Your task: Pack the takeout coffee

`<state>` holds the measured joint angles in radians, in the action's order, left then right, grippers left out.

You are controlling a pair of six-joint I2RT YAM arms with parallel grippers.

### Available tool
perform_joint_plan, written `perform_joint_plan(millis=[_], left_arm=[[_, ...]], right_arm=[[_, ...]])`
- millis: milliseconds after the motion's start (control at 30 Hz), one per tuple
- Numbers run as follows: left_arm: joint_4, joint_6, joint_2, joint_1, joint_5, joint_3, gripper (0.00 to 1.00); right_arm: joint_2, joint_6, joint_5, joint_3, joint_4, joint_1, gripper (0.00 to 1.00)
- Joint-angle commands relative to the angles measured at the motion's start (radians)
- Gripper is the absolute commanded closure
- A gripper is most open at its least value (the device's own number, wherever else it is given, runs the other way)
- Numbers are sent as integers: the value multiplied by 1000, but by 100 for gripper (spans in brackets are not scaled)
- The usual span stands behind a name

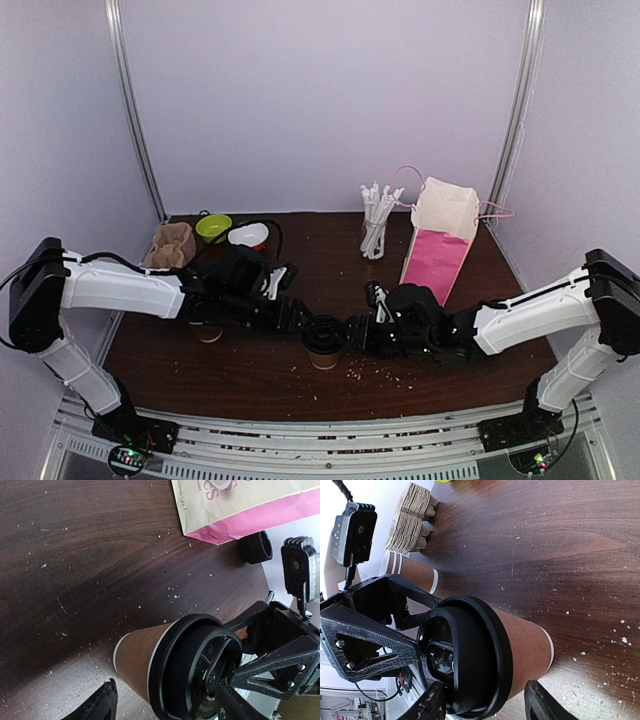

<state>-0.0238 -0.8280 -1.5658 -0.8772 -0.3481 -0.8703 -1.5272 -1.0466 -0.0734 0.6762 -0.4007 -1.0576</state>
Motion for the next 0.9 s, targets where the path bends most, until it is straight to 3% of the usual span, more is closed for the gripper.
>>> perform_joint_plan(millis=[0,133,400,867], left_arm=[[68,14,-7,-2,-2,10,35],[91,3,-7,0,1,41,45],[128,-9,-18,3,-5,87,55],[198,-24,-65,12,-19,165,62]], right_arm=[[-19,7,-9,14,29,5,45],[-19,7,-9,13,32,5,45],[-20,5,-3,-1,40,4,45],[-58,-8,2,-25,35,4,47]])
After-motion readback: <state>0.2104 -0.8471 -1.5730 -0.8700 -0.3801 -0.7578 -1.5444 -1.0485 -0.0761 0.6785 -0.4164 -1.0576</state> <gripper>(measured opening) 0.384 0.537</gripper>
